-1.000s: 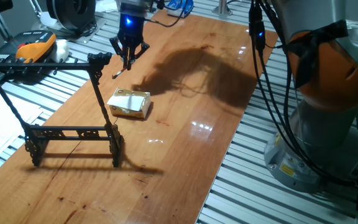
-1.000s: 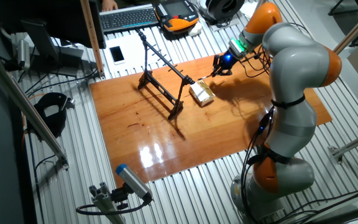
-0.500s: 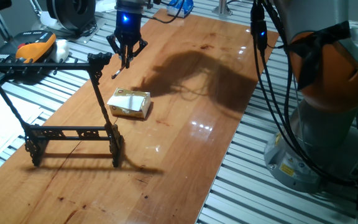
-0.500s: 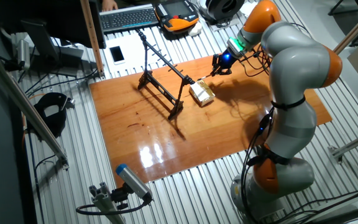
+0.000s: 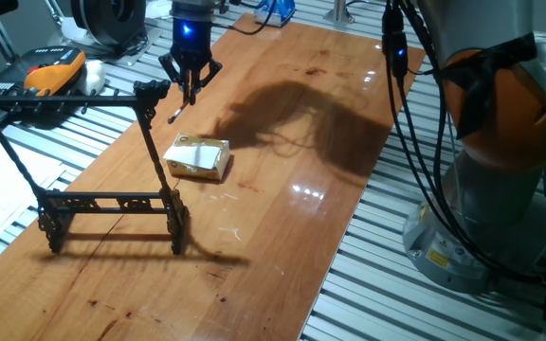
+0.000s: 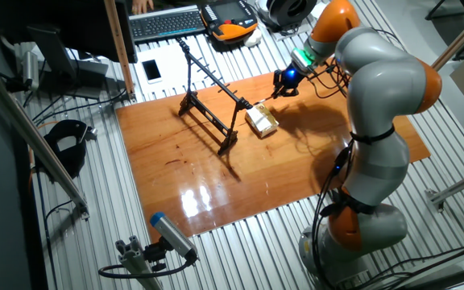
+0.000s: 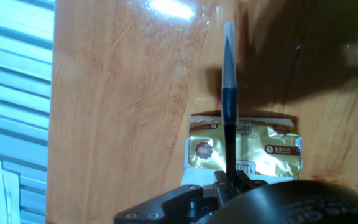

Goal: Place the brush on the pen rack

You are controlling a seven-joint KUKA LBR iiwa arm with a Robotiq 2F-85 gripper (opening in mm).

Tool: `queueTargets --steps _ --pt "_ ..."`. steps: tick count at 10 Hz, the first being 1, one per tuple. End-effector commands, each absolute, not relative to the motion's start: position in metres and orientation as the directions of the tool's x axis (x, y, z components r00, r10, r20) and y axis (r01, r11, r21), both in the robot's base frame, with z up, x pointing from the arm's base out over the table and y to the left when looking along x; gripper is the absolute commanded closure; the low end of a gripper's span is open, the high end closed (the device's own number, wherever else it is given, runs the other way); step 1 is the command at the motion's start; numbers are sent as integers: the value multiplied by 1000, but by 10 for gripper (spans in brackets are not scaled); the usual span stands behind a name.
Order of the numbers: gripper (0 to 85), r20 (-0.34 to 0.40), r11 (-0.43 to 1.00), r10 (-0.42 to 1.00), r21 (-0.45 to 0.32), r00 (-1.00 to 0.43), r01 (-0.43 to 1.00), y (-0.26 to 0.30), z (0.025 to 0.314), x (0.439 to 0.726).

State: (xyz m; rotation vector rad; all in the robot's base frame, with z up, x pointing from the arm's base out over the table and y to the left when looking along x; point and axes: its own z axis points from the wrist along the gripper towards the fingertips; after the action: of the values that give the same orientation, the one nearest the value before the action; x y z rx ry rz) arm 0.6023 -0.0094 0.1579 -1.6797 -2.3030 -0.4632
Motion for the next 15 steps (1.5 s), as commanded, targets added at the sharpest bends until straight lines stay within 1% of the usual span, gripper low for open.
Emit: queueTargets --steps 1,2,4,5,6,7,9,10,12,15 --pt "850 369 294 876 104 -312 950 -9 158 602" --pt "850 350 310 877 111 -329 944 -9 158 602" --pt "850 336 322 875 137 -349 937 -9 158 602" --pt "850 341 317 873 149 -349 937 -9 158 602" --pt "850 375 296 864 163 -336 941 -9 158 602" --pt "850 392 287 858 166 -331 943 -9 158 602" --pt "850 363 288 869 181 -336 940 -9 158 602" --pt "850 352 263 885 164 -306 951 -9 158 602" --pt "850 354 240 891 162 -284 957 -9 158 602" --pt "850 378 234 877 201 -296 951 -9 158 602"
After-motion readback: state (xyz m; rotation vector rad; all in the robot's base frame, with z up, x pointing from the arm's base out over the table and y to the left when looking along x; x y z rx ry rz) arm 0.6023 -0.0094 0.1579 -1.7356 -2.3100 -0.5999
